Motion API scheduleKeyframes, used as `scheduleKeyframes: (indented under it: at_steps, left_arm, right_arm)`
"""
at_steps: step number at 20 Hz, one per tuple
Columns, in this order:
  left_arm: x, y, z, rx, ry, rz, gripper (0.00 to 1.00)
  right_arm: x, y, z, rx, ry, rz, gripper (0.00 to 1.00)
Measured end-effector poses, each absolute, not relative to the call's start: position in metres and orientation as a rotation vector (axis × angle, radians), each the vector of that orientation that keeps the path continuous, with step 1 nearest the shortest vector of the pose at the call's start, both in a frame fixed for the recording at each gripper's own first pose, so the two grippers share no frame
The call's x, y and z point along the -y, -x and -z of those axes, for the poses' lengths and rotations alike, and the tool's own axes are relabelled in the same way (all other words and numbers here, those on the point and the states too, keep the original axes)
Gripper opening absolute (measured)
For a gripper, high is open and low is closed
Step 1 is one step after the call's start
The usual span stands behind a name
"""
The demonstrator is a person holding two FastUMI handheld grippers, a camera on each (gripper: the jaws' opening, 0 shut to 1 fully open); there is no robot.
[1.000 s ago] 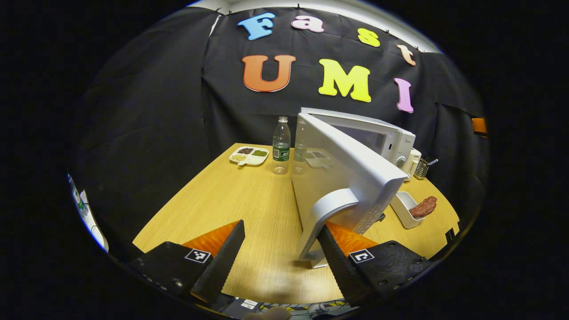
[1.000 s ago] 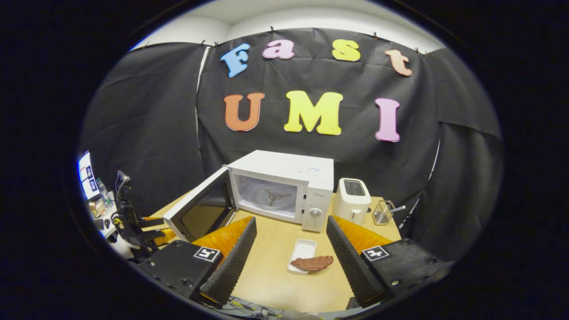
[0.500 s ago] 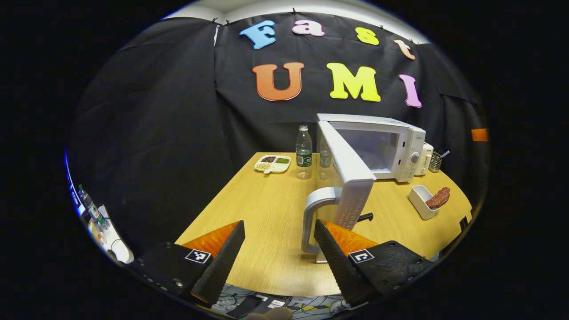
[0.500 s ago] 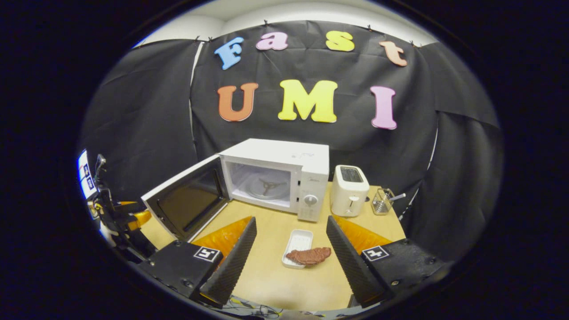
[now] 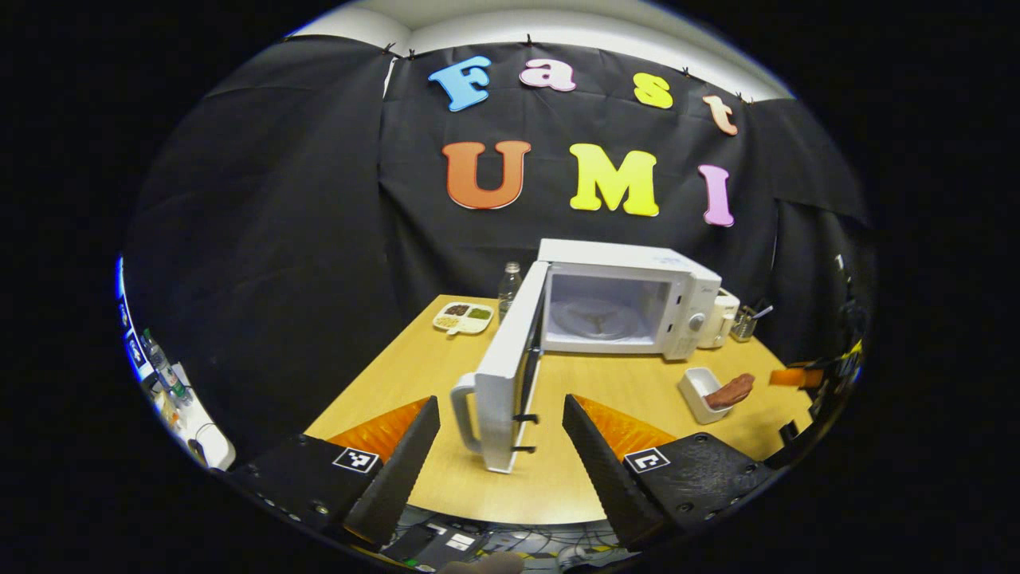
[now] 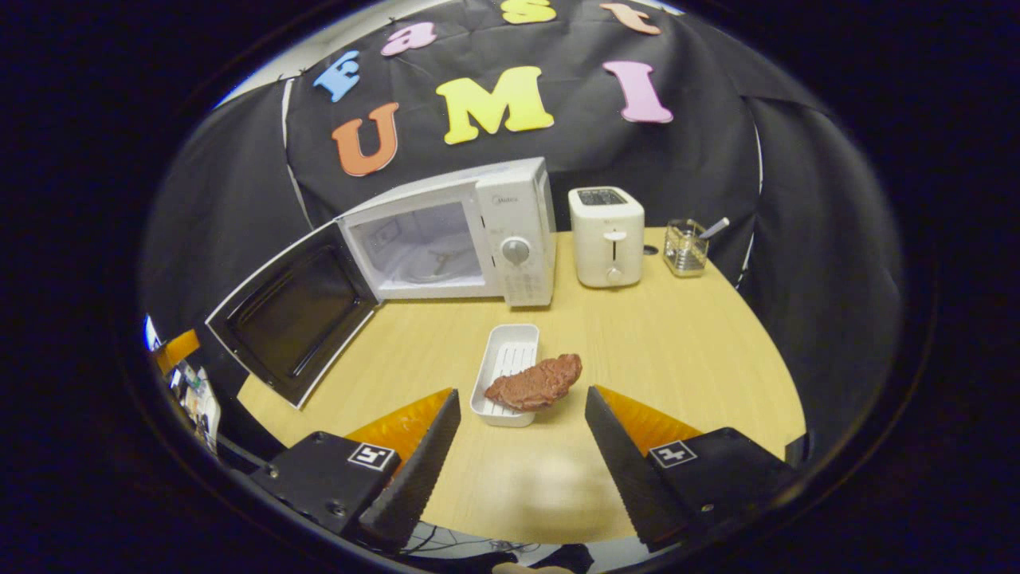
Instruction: Open the microwave oven with the left hand, put the food in, and close the microwave oven.
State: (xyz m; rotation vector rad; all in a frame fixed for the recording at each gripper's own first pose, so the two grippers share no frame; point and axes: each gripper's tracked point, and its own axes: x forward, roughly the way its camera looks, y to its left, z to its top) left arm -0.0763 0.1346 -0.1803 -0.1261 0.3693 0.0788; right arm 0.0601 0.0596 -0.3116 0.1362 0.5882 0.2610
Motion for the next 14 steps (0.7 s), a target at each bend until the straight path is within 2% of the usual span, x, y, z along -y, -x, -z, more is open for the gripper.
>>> scheduleKeyframes:
  at_steps: [6,7,8,9,11,12,13,14]
  left_arm:
    - [-0.066,0.033,0.127,-0.274,0.138,0.003,0.96]
    - [-0.057,0.026,0.119,-0.256,0.131,0.005,0.96]
    - [-0.052,0.020,0.110,-0.227,0.120,0.000,0.96]
    - [-0.047,0.012,0.102,-0.204,0.105,-0.007,0.96]
    - [-0.036,0.001,0.096,-0.194,0.078,-0.024,0.96]
    - [-0.031,-0.003,0.096,-0.201,0.070,-0.036,0.95]
    - [-0.027,-0.008,0.094,-0.204,0.068,-0.047,0.96]
    - [-0.023,-0.012,0.093,-0.210,0.070,-0.062,0.96]
  right_arm:
    - [-0.058,-0.106,0.360,-0.655,-0.269,-0.307,0.99]
    - [-0.058,-0.113,0.363,-0.660,-0.288,-0.323,0.86]
    - [-0.058,-0.122,0.366,-0.667,-0.311,-0.337,0.85]
    - [-0.061,-0.129,0.368,-0.681,-0.342,-0.362,0.96]
    - [-0.067,-0.138,0.375,-0.719,-0.412,-0.410,0.84]
    - [-0.069,-0.141,0.377,-0.742,-0.446,-0.431,0.64]
    - [-0.070,-0.144,0.378,-0.763,-0.483,-0.444,0.70]
    - [-0.071,-0.147,0.378,-0.777,-0.518,-0.459,0.47]
